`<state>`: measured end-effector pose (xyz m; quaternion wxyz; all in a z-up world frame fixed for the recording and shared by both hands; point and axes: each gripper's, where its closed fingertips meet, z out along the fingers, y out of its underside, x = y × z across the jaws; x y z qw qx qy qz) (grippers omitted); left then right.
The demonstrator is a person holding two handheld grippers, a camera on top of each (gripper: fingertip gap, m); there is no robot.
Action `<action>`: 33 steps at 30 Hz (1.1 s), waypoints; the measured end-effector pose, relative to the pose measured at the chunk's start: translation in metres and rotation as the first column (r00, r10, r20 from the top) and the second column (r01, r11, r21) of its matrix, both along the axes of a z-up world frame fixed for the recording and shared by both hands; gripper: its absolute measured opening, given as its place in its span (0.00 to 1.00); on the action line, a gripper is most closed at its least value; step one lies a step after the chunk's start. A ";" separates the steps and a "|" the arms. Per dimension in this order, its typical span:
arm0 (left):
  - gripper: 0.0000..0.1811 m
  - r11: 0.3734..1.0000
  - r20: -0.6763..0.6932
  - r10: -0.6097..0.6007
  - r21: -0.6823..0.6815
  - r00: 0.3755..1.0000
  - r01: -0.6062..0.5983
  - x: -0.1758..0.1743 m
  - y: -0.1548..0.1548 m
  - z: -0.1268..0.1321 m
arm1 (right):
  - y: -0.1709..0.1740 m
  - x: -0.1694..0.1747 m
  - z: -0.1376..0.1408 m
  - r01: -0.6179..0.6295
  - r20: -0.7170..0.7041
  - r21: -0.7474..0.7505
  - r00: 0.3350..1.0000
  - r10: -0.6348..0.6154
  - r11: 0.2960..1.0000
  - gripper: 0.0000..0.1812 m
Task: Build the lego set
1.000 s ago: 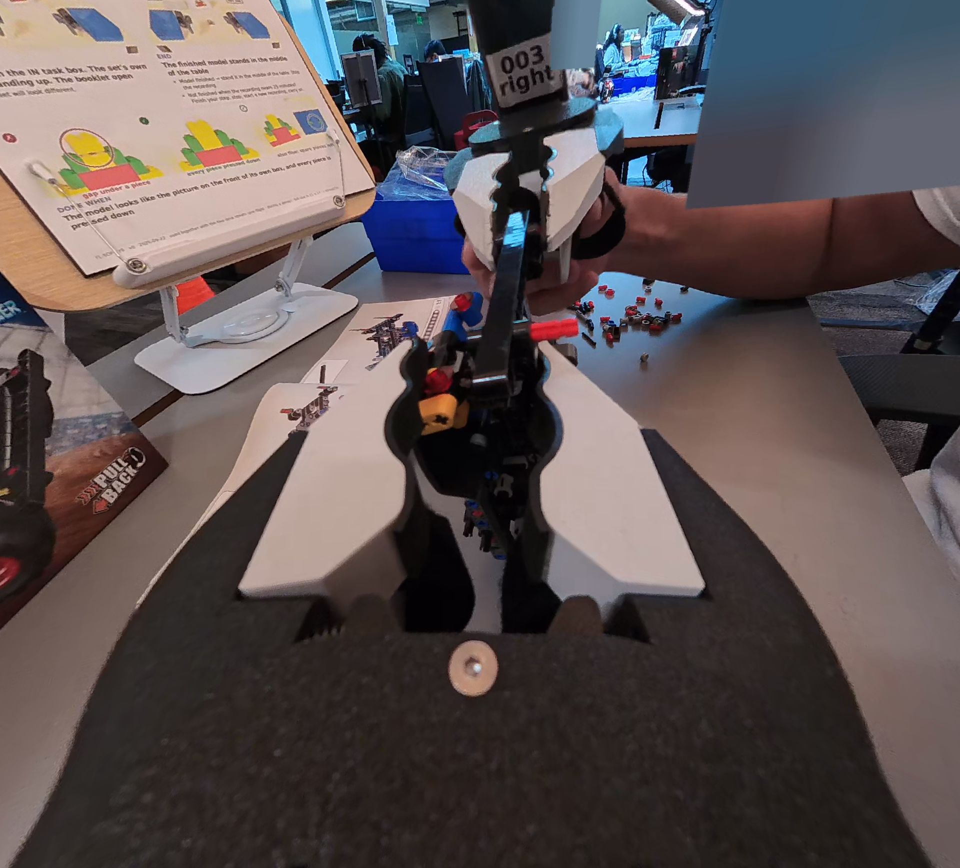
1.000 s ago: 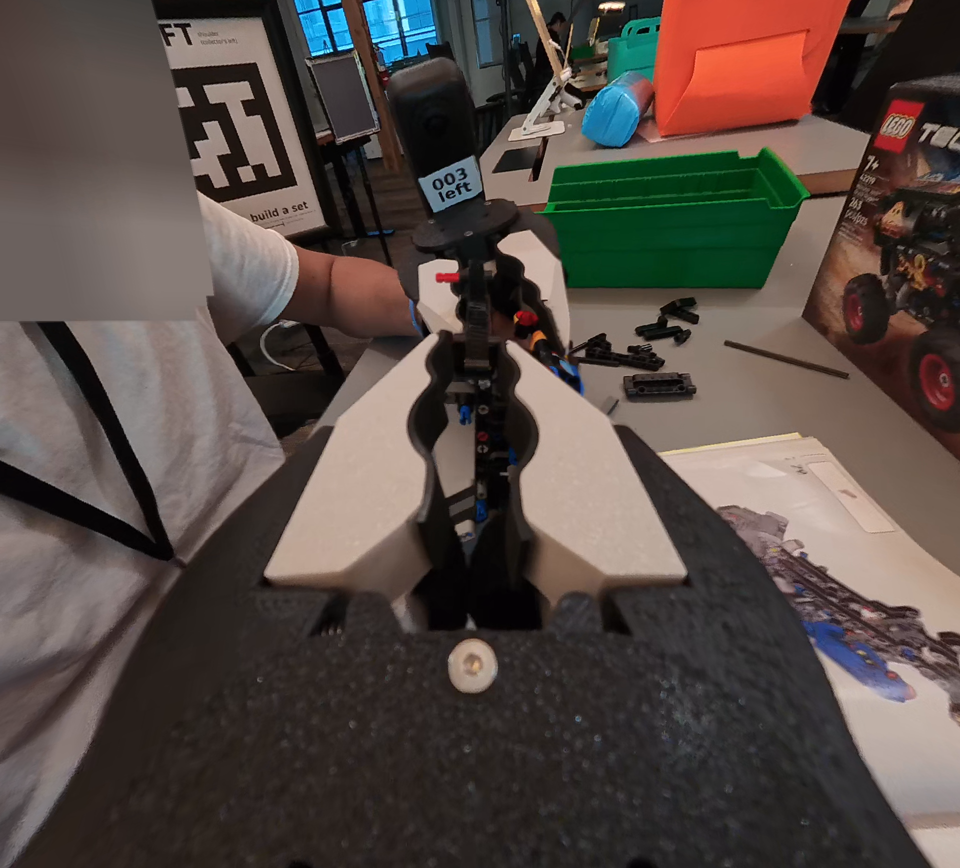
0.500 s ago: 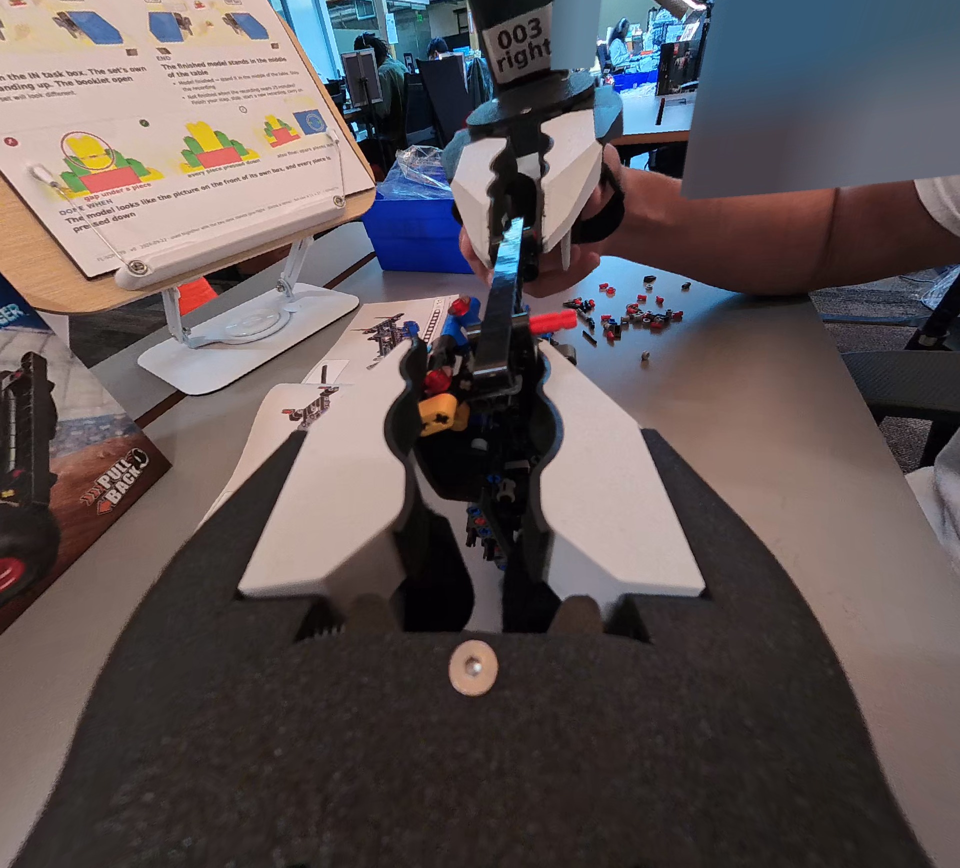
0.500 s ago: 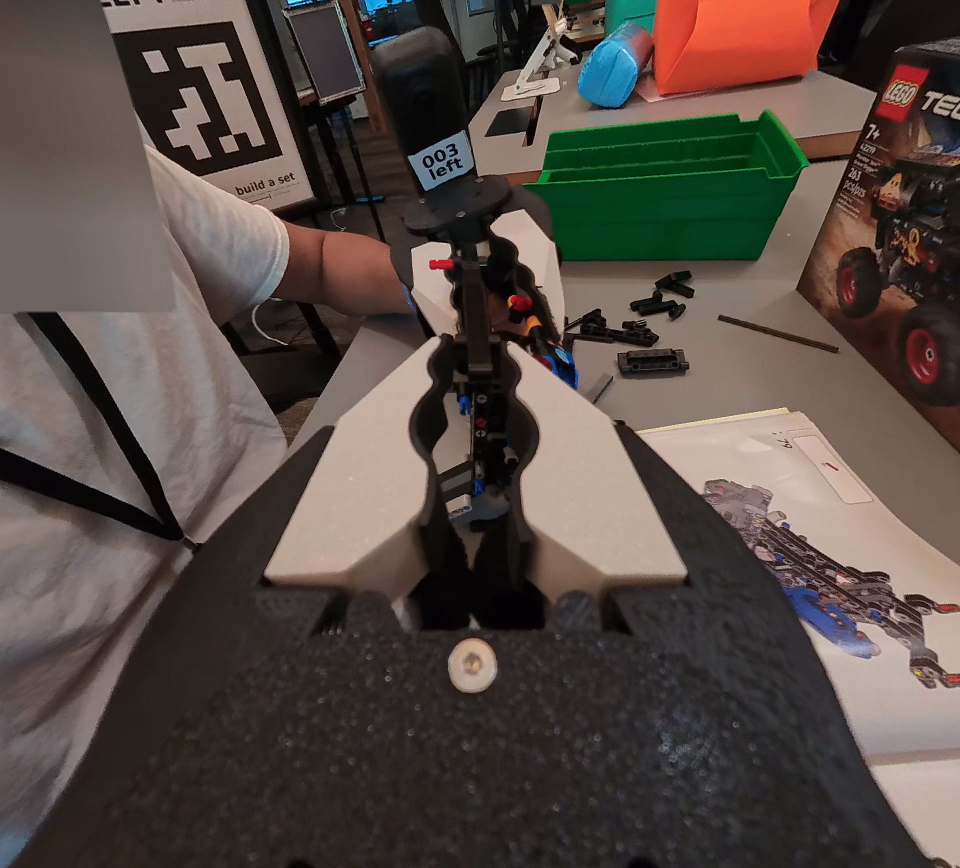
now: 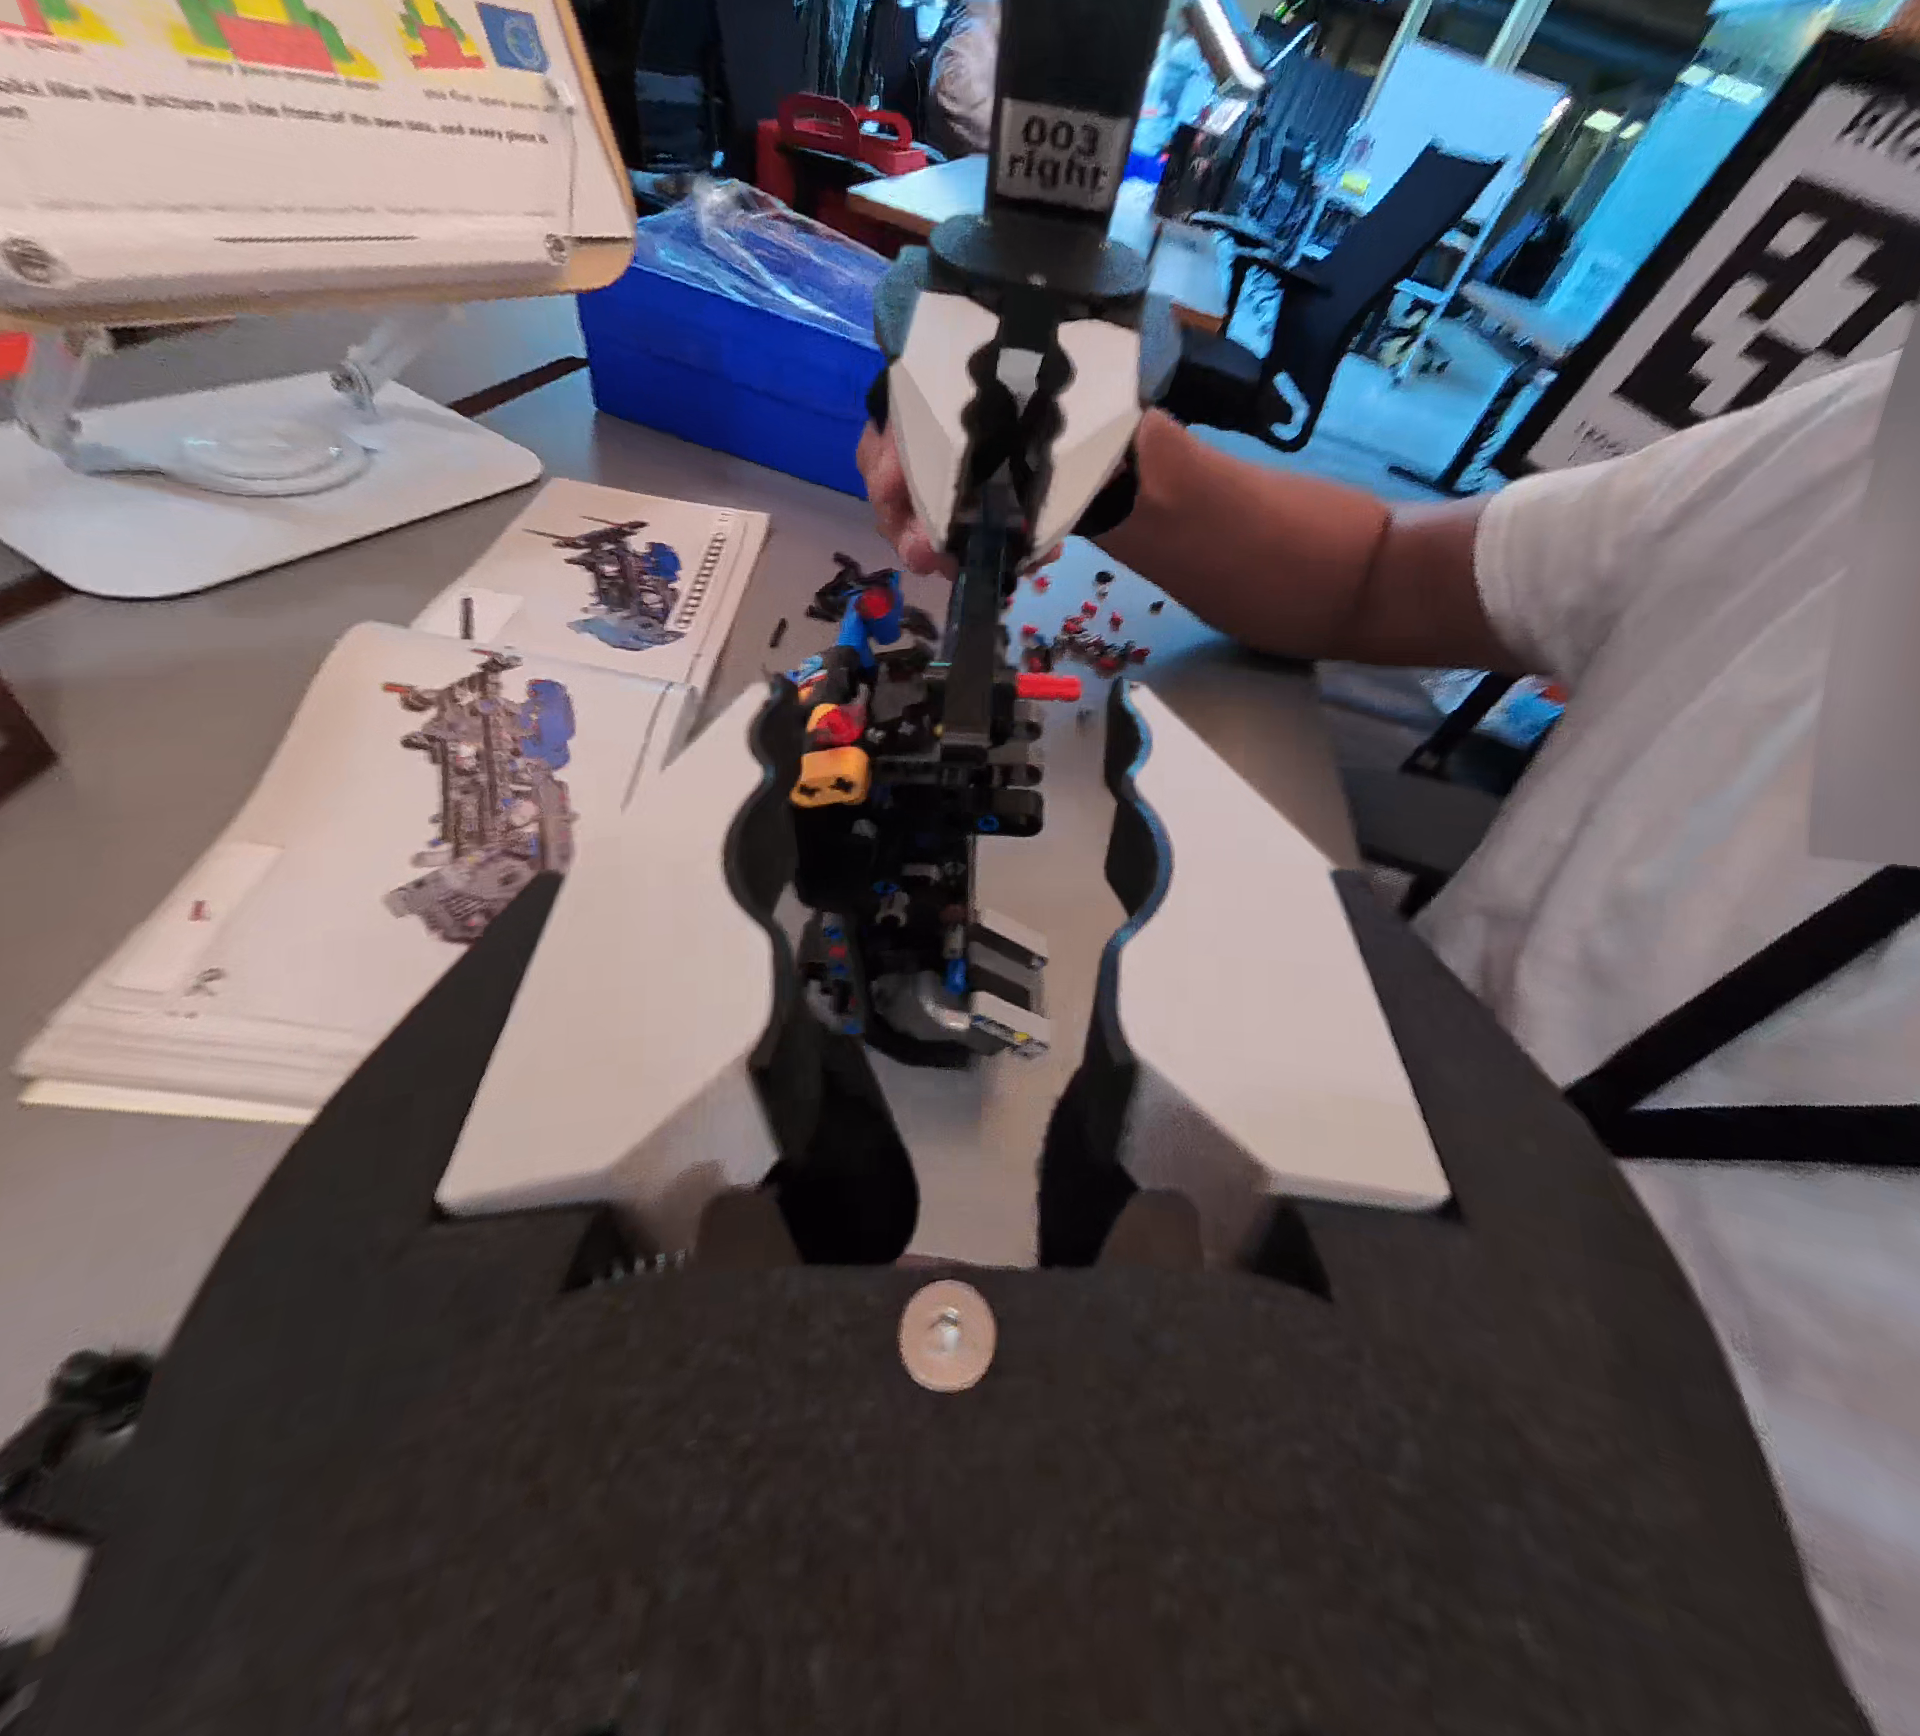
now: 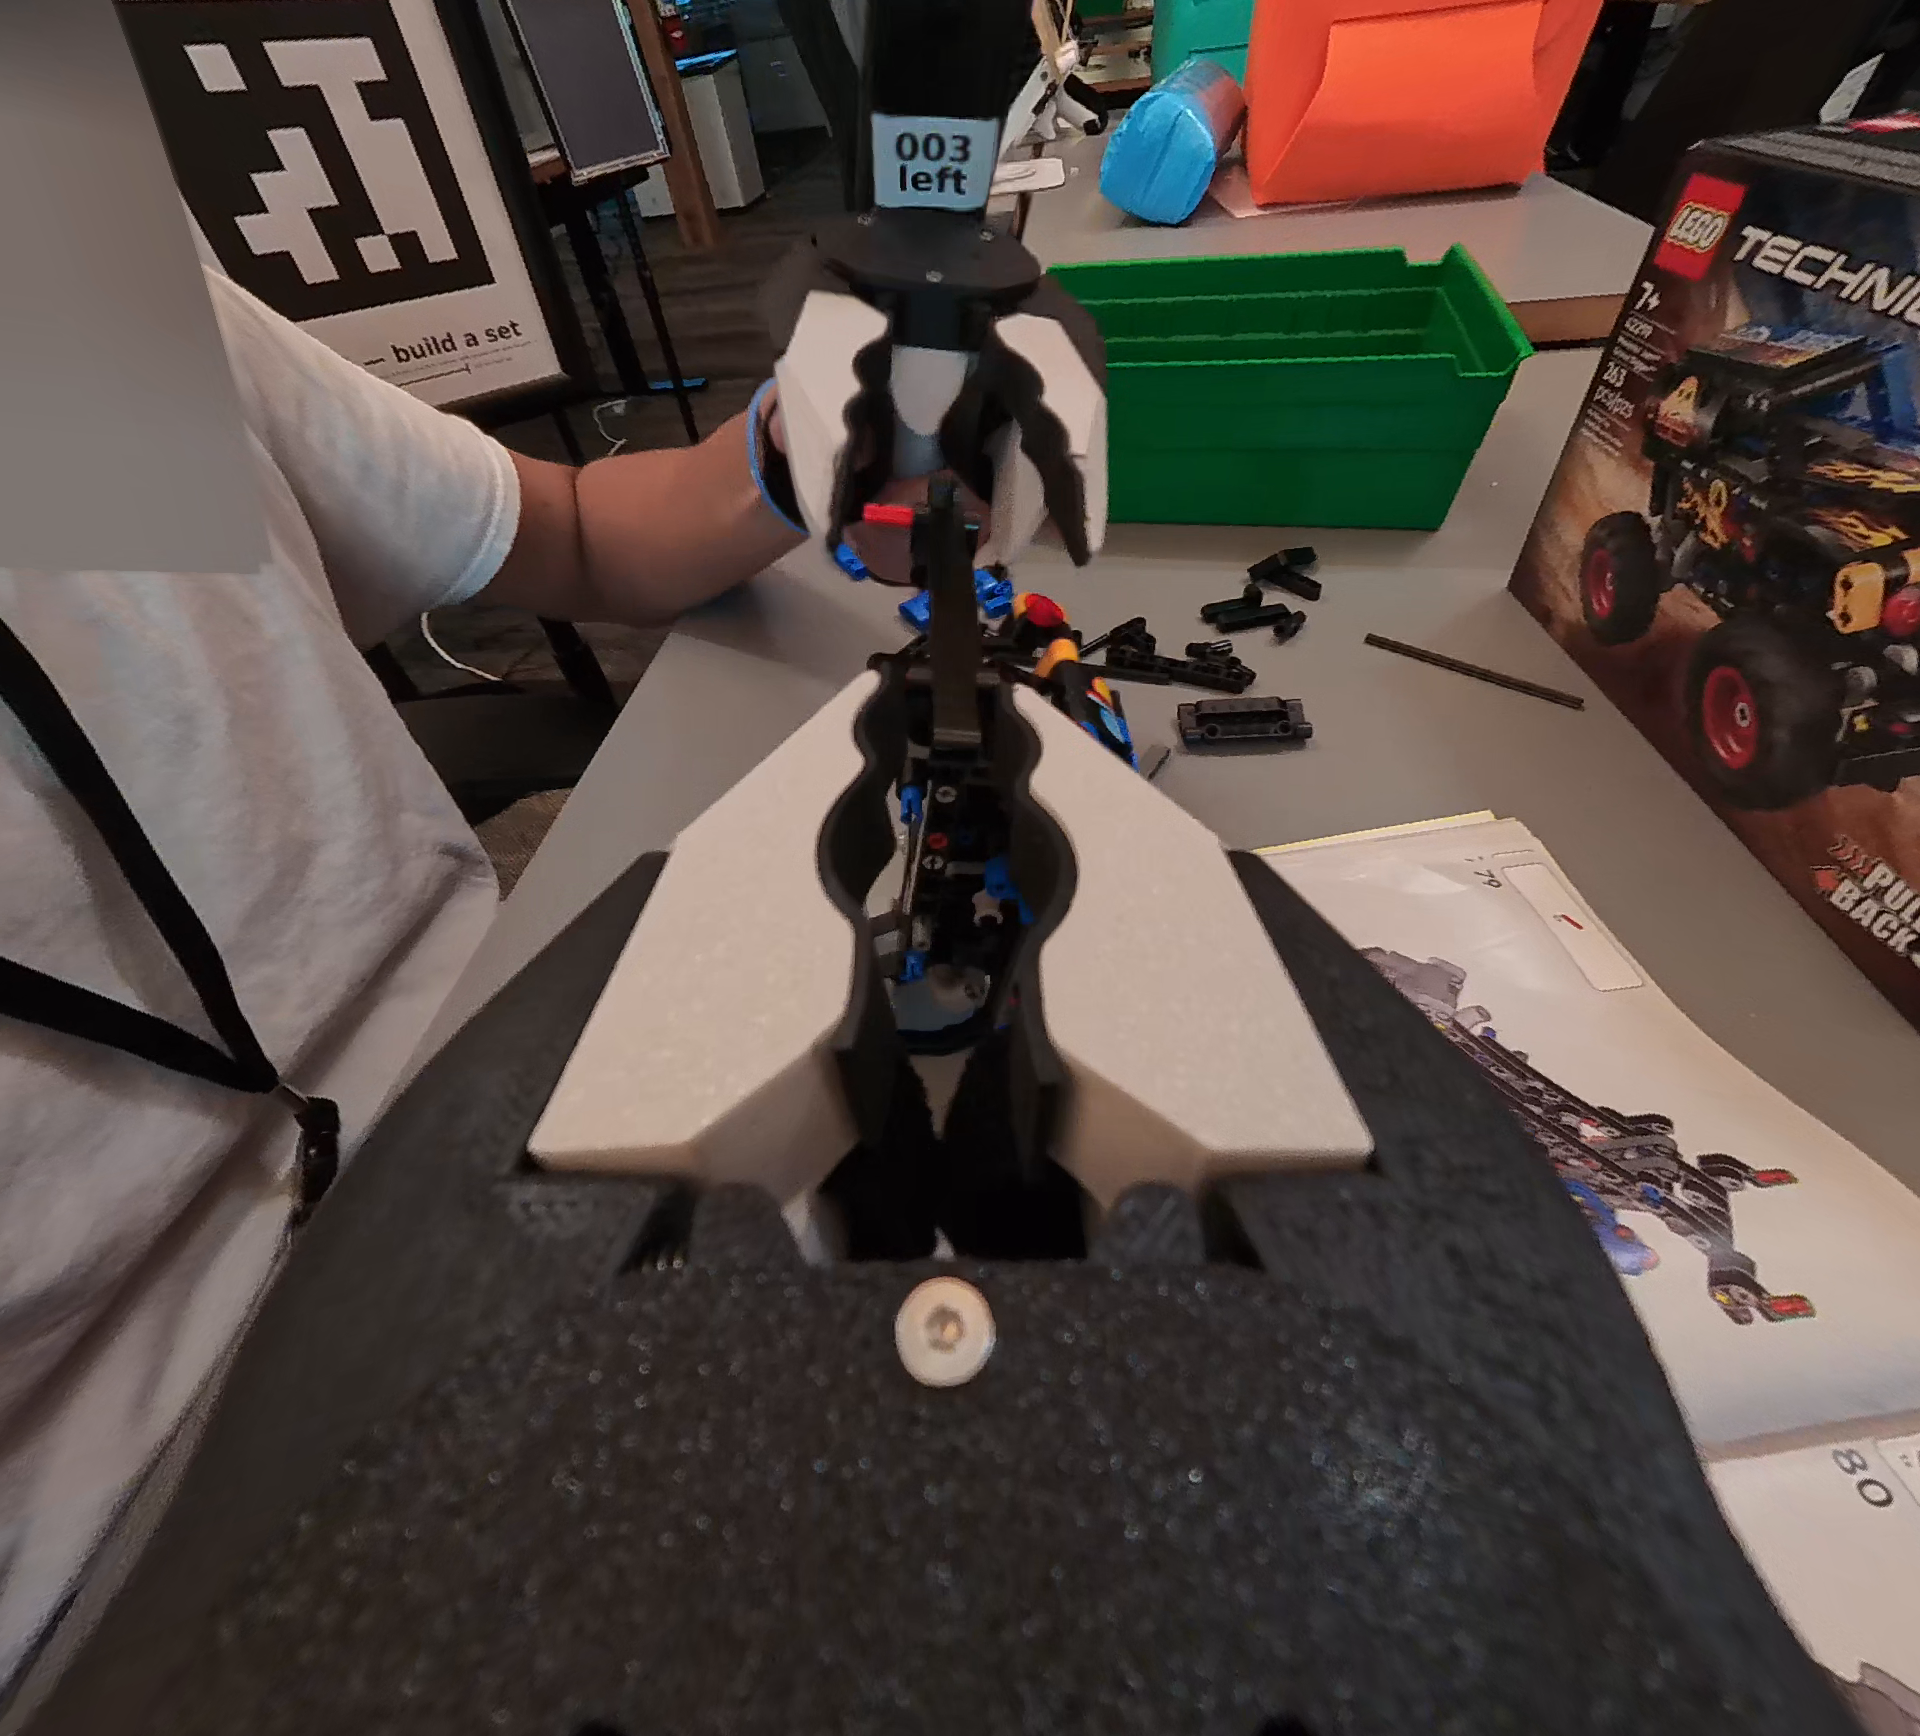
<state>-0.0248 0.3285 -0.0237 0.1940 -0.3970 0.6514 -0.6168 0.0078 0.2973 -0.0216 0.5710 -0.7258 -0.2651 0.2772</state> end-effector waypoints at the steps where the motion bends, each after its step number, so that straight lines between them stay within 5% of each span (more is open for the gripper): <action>1: 0.28 0.999 -0.003 -0.016 -0.034 1.000 0.015 -0.002 -0.001 0.004 | 0.000 0.000 0.000 0.004 0.007 0.004 1.000 -0.004 1.000 0.08; 9: 0.15 0.996 -0.002 -0.068 -0.063 0.998 0.068 -0.005 -0.010 0.003 | -0.001 -0.004 0.001 0.016 0.062 0.023 0.998 -0.018 1.000 0.09; 32: 0.14 1.000 0.124 -0.010 0.015 0.992 0.008 -0.003 -0.012 0.006 | -0.005 -0.002 0.001 0.014 0.084 0.027 0.996 -0.017 1.000 0.08; 33: 0.08 1.000 0.122 -0.008 0.006 0.993 0.007 -0.003 -0.011 0.006 | -0.006 -0.004 0.001 0.001 0.076 0.027 0.997 -0.003 1.000 0.08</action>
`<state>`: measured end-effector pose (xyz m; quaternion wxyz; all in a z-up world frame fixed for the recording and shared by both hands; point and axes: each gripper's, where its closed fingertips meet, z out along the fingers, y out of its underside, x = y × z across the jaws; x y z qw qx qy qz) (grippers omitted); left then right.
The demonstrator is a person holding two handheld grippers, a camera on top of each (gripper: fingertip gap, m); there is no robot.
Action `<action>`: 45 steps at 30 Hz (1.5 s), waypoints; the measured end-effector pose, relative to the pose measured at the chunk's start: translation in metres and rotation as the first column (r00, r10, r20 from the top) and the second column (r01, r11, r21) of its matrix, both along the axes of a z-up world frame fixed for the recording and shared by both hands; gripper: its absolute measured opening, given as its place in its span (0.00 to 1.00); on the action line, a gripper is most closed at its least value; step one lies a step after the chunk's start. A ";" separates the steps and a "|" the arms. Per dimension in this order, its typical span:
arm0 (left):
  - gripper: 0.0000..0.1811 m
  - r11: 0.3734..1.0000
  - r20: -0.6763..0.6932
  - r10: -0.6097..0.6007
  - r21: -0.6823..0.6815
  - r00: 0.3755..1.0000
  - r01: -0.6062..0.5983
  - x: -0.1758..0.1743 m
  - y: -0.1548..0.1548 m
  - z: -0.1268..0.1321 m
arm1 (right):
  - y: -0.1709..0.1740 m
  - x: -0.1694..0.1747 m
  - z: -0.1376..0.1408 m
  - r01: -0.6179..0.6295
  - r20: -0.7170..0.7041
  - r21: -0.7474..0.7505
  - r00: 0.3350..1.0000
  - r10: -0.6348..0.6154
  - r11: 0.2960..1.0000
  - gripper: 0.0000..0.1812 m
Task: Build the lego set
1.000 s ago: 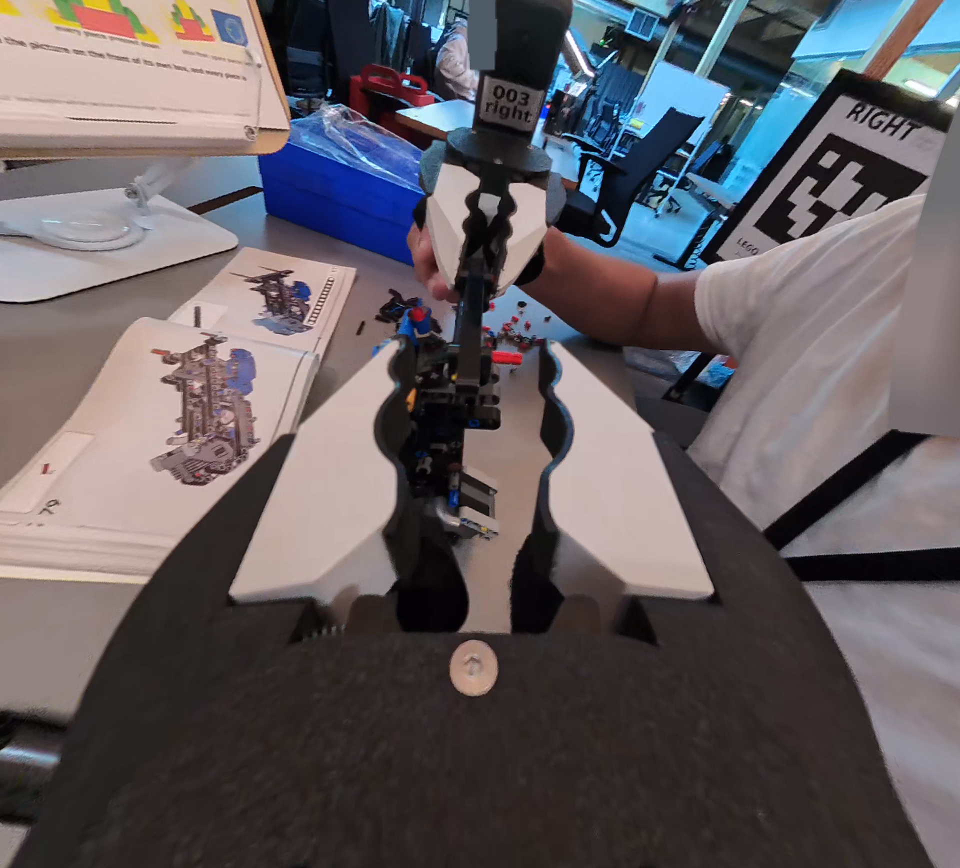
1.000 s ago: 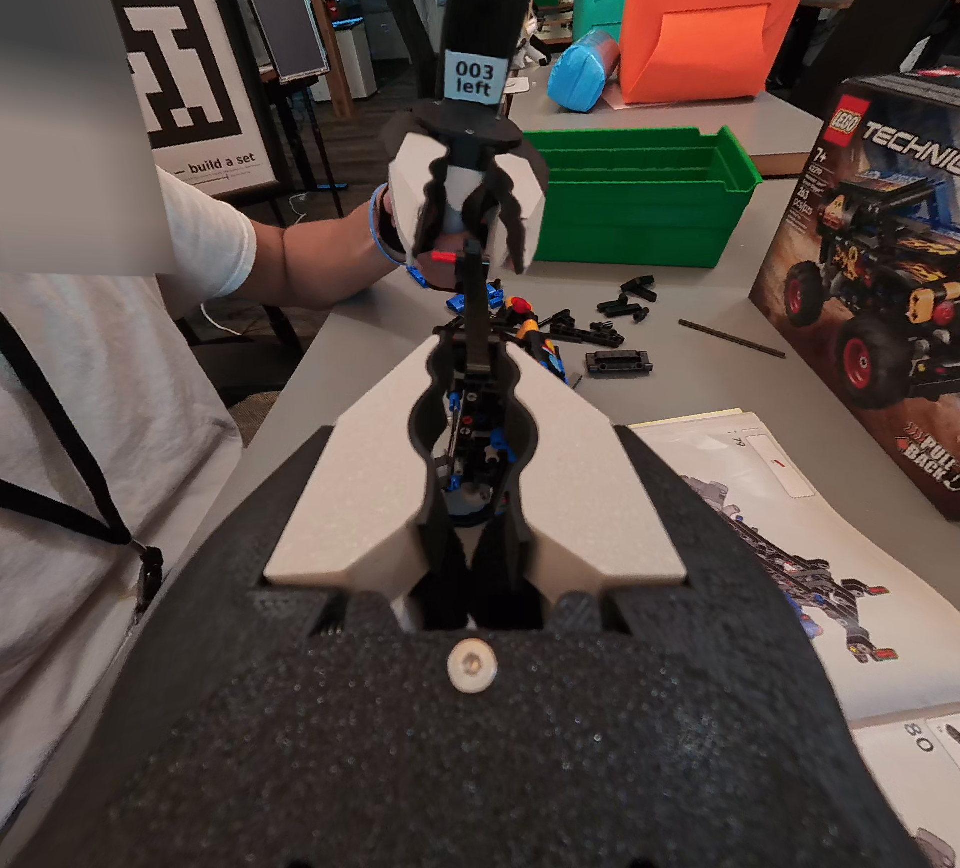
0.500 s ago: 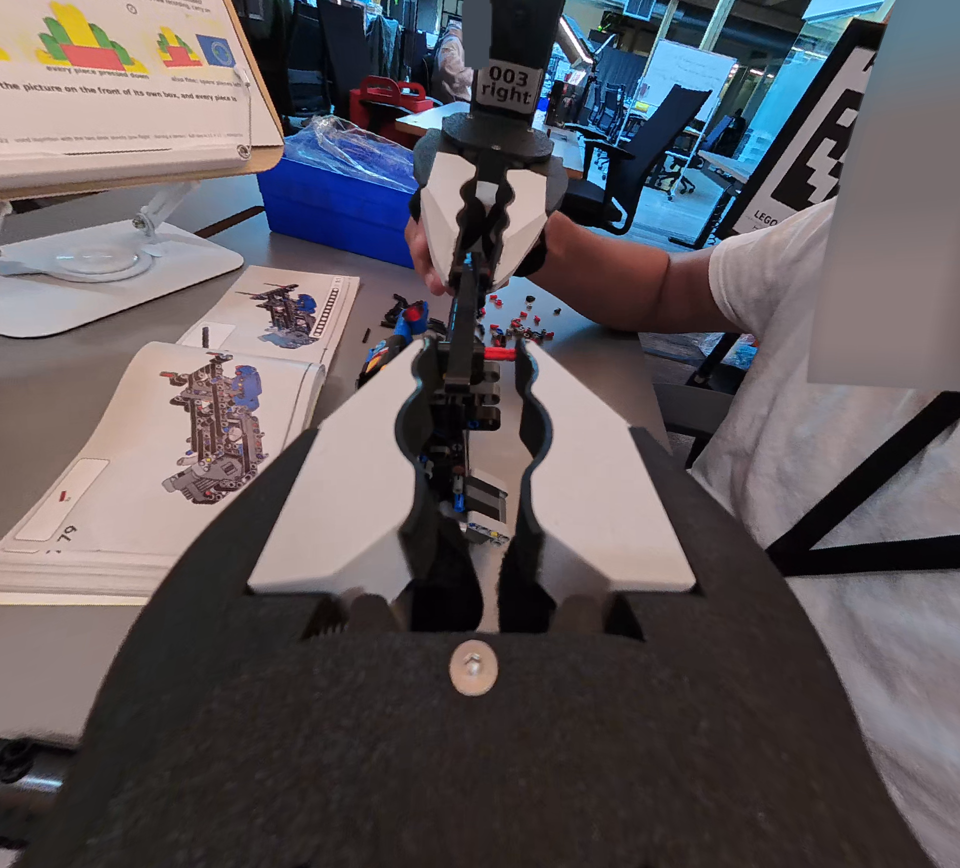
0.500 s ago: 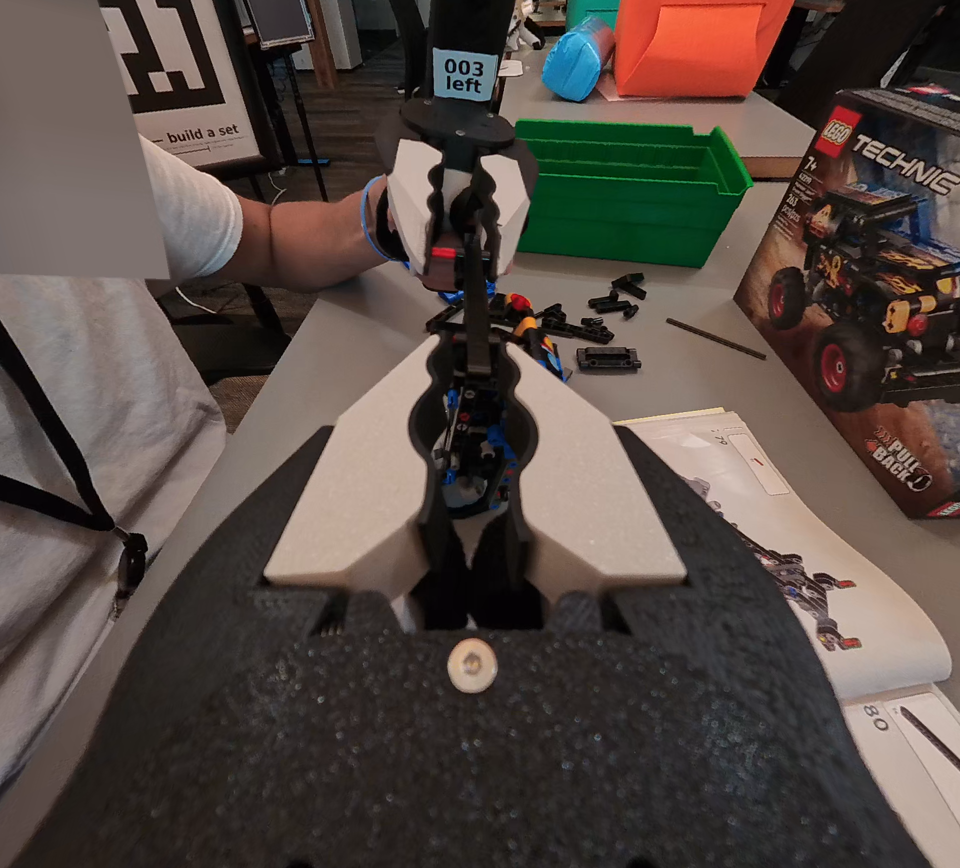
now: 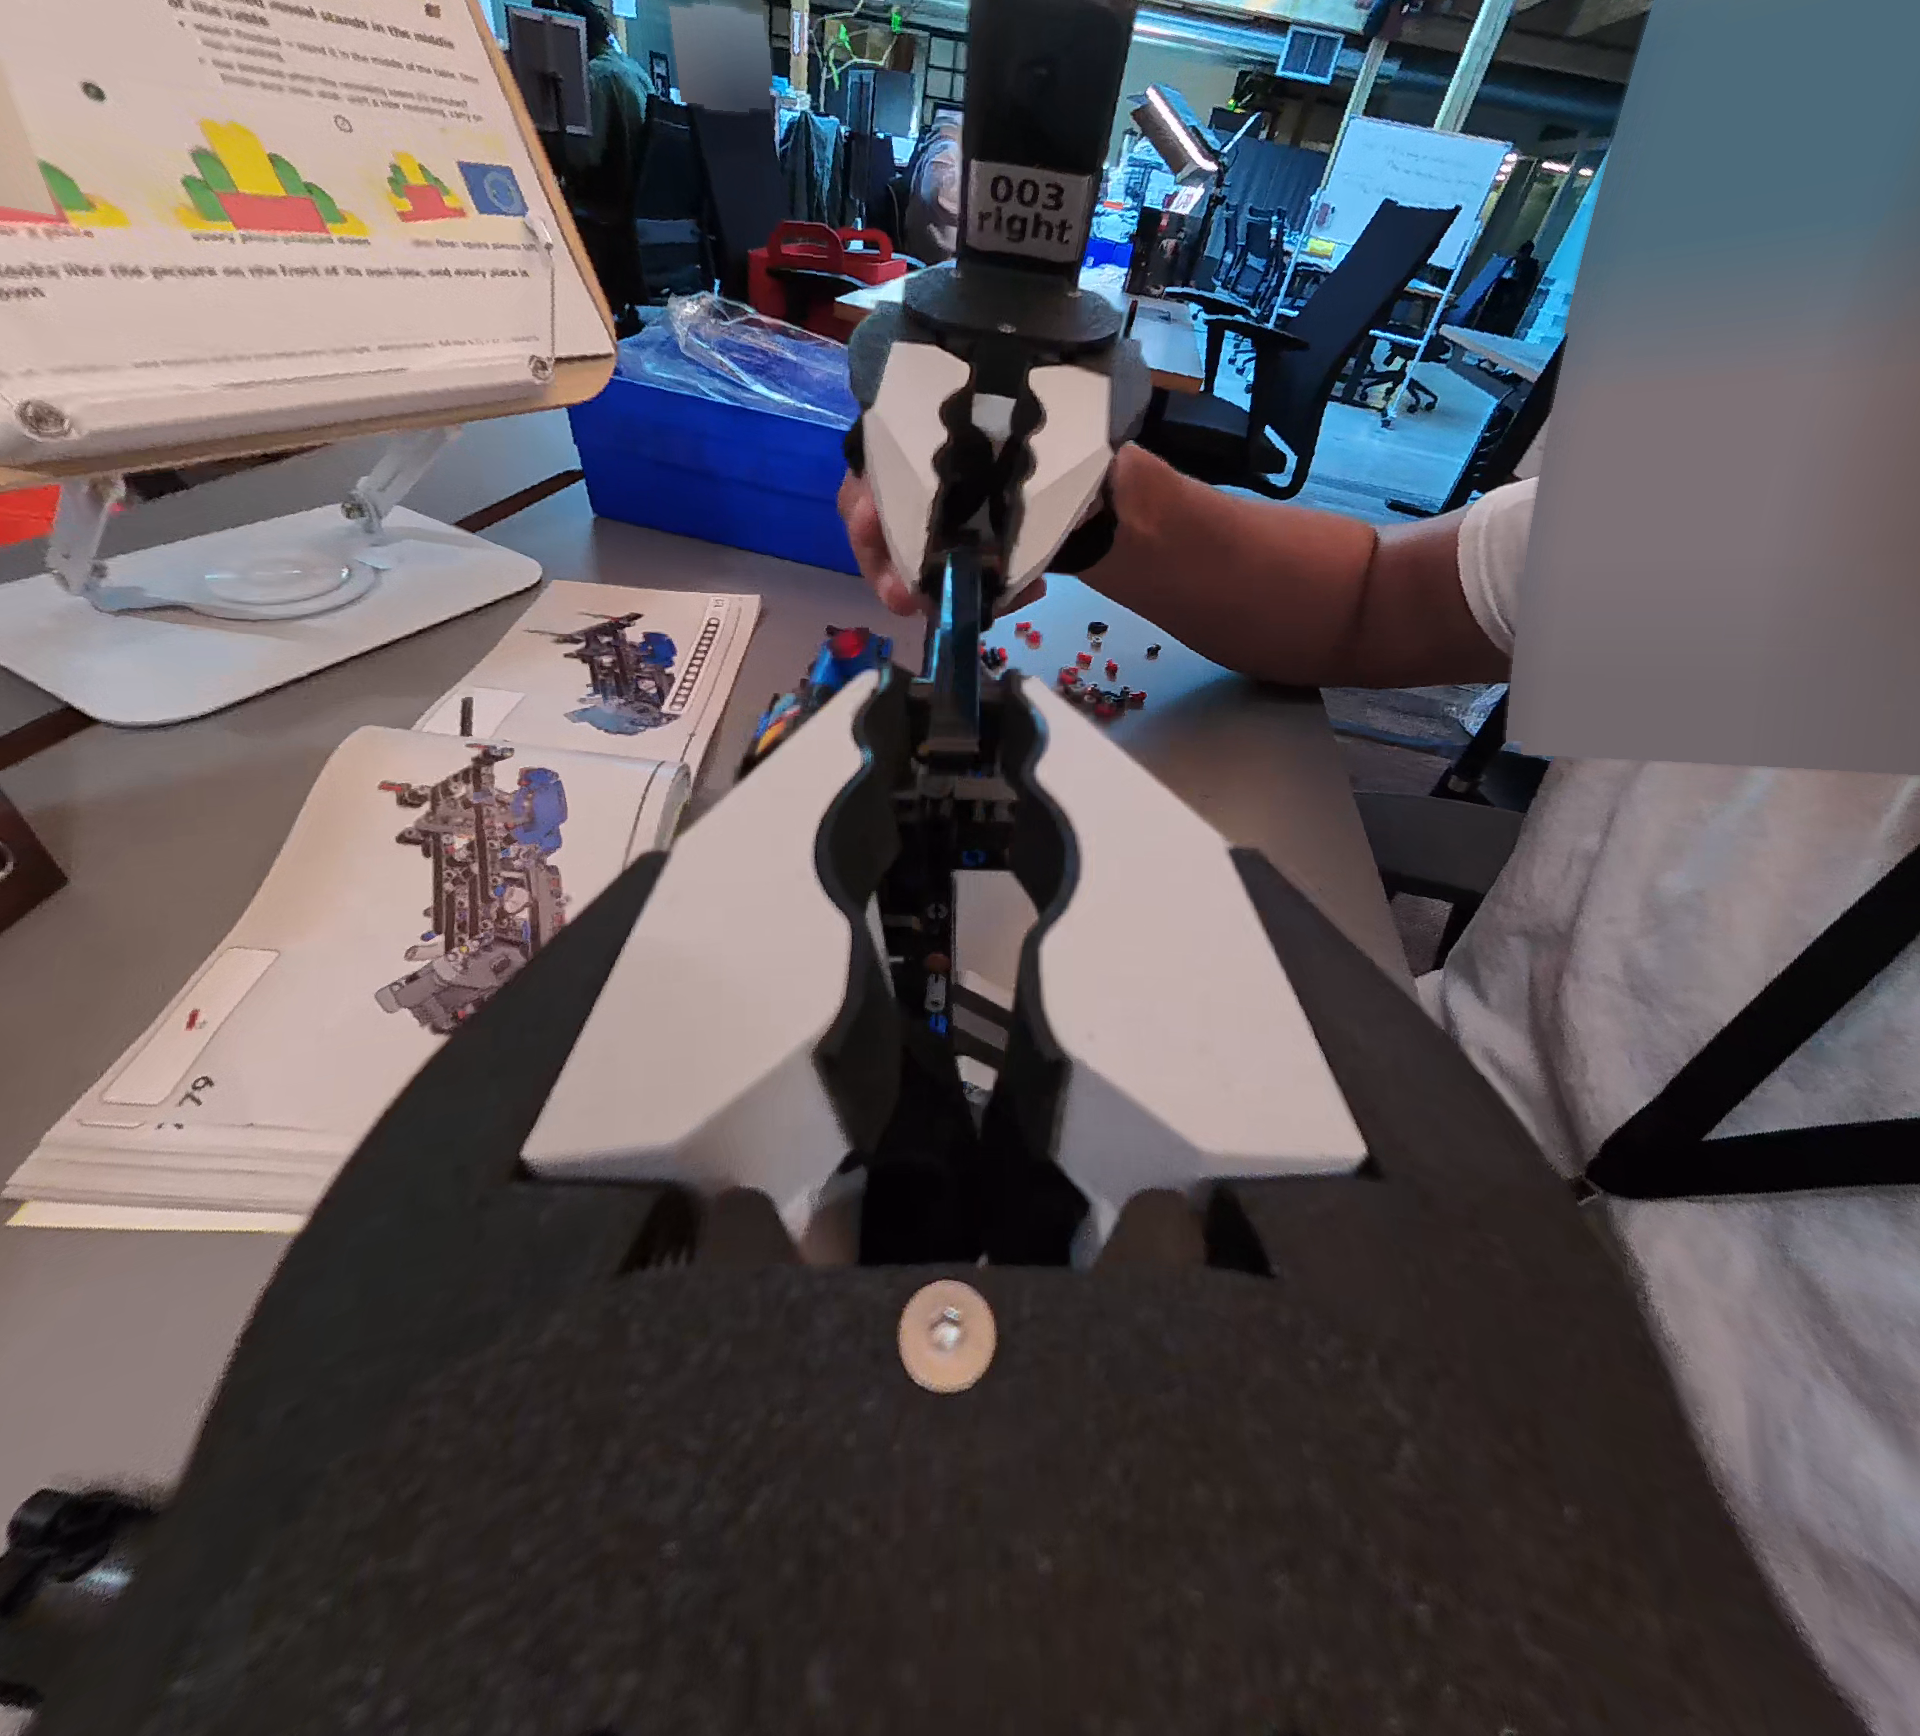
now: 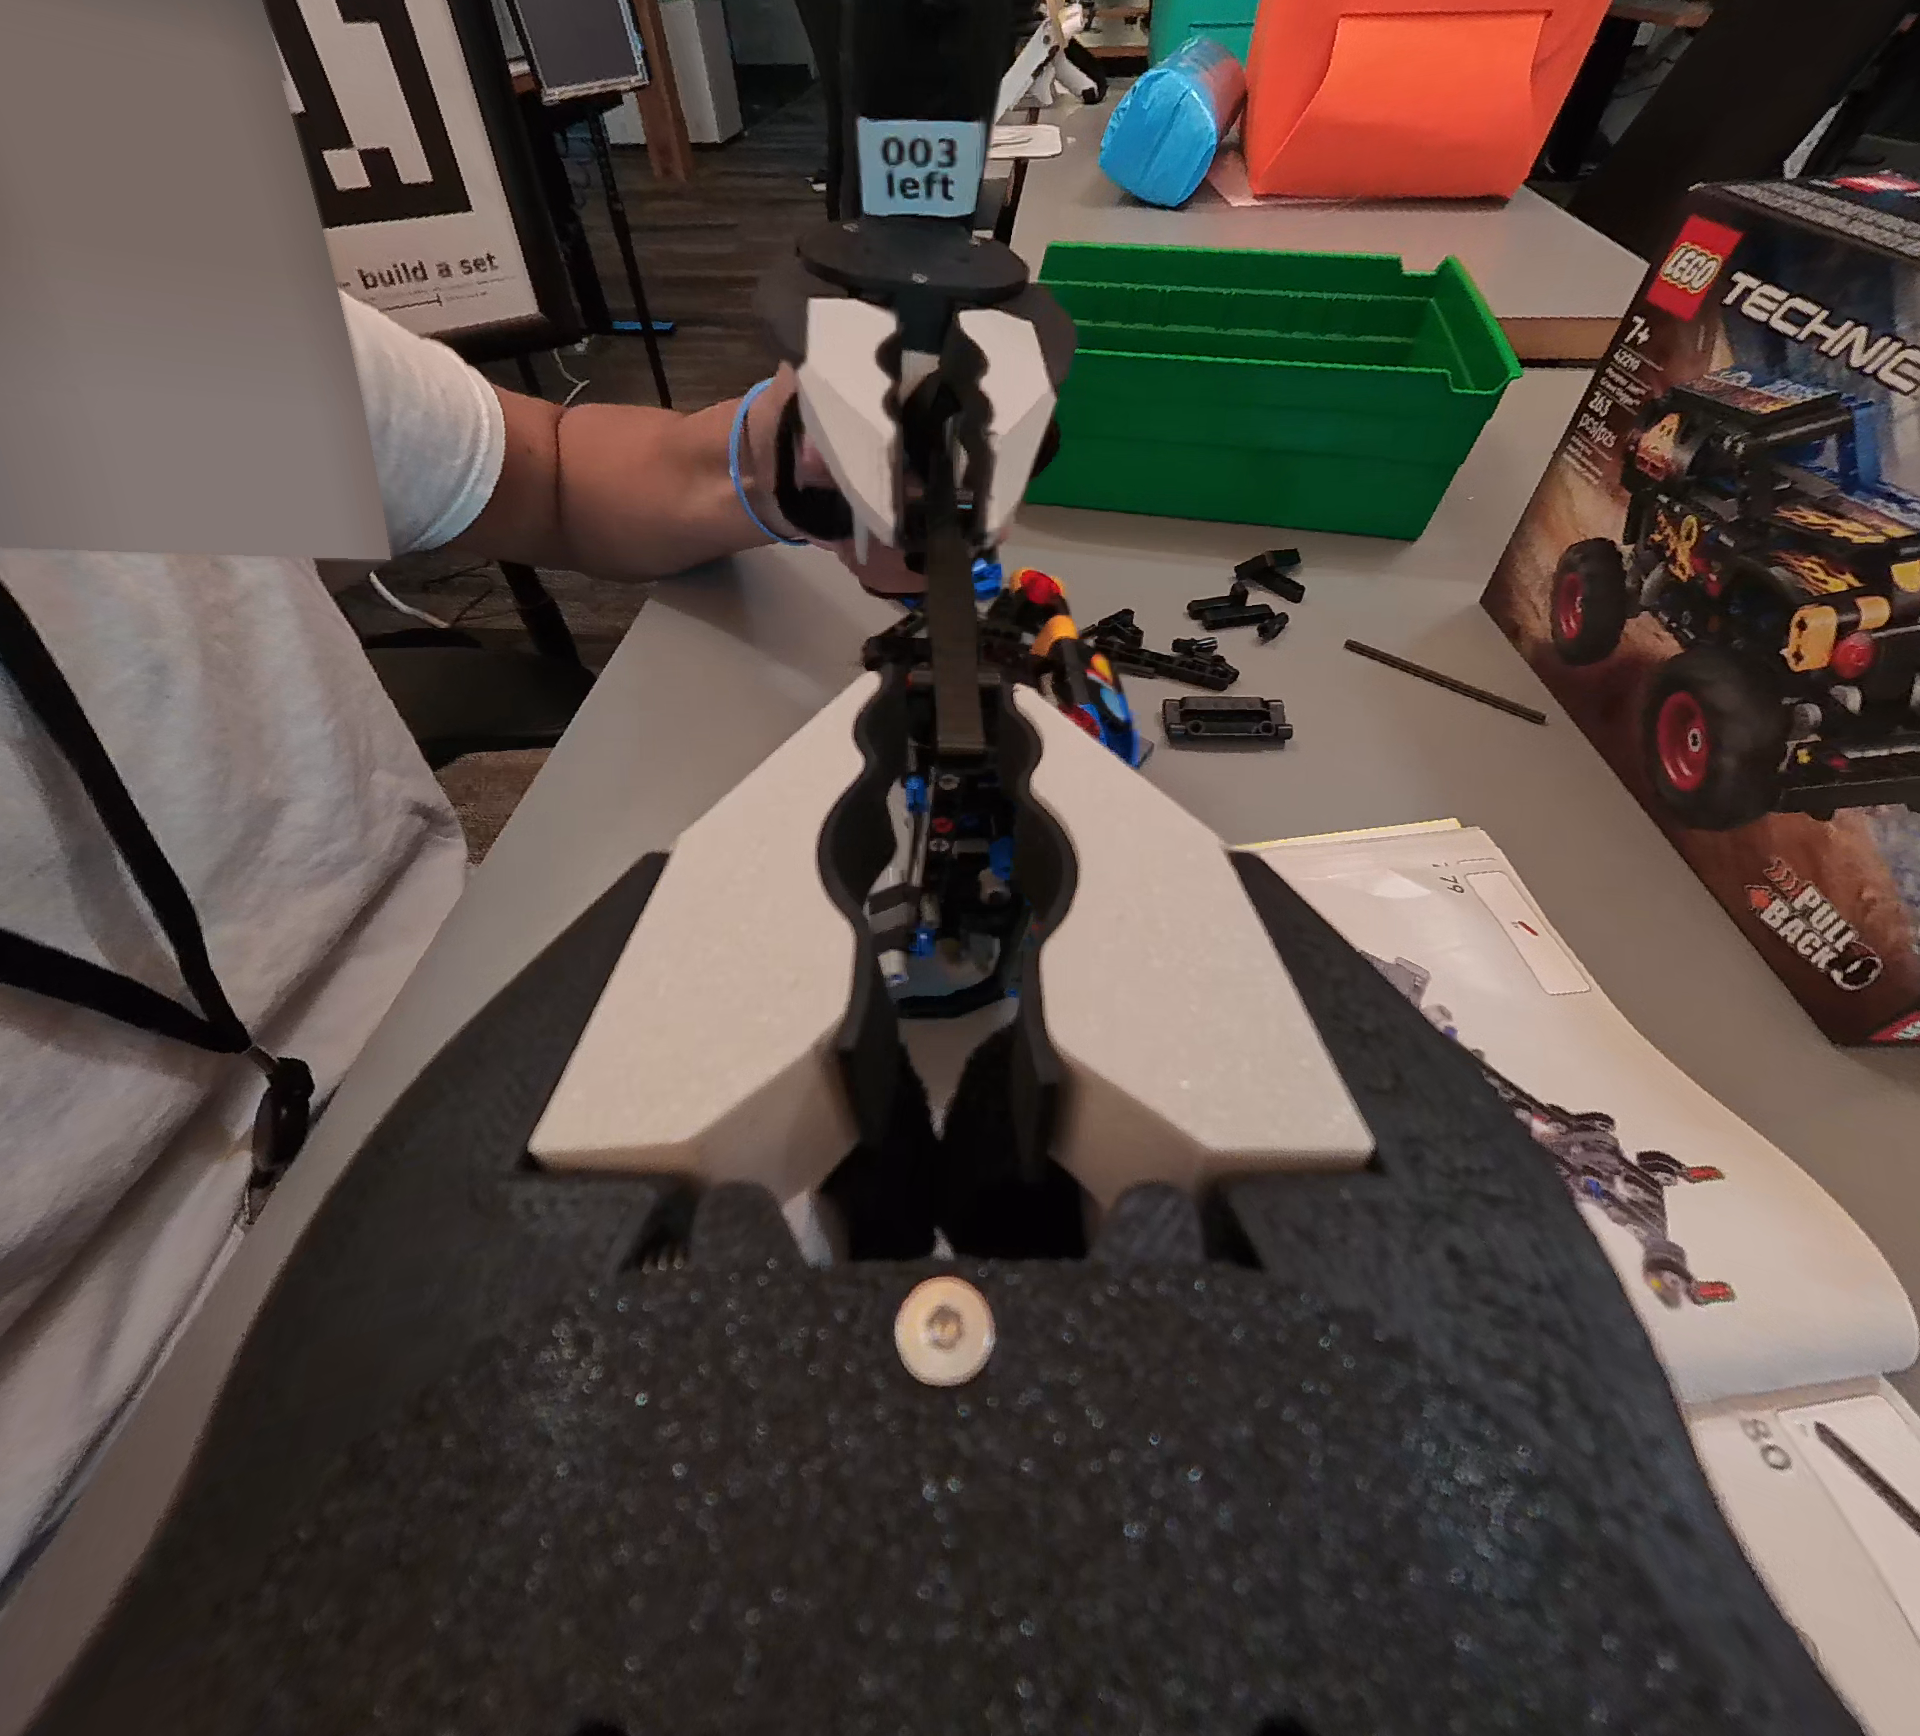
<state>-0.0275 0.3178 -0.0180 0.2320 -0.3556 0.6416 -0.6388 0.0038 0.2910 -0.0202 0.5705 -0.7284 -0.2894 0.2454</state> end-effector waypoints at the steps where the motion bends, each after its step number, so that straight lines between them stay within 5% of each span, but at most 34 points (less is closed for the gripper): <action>1: 0.08 1.000 -0.010 -0.006 -0.016 1.000 0.005 0.000 0.001 0.000 | 0.001 0.000 -0.001 0.006 0.008 -0.001 1.000 -0.005 1.000 0.08; 26: 0.08 1.000 0.031 -0.002 0.011 1.000 0.001 0.001 -0.002 -0.001 | -0.001 -0.001 0.002 -0.039 -0.114 -0.034 0.993 0.035 0.999 0.09; 35: 0.08 0.993 0.081 0.014 0.112 0.997 -0.023 -0.002 -0.005 0.003 | -0.002 -0.002 0.004 -0.029 -0.050 -0.027 0.998 0.028 0.999 0.09; 40: 0.08 0.915 0.209 0.067 0.377 0.976 -0.144 -0.005 -0.017 0.003 | -0.015 -0.001 0.016 0.080 0.133 0.028 0.988 -0.083 0.996 0.17; 45: 0.08 0.760 0.324 0.098 0.586 0.941 -0.281 -0.009 -0.038 -0.004 | -0.045 0.004 -0.003 0.300 0.257 0.000 0.922 -0.290 0.954 0.21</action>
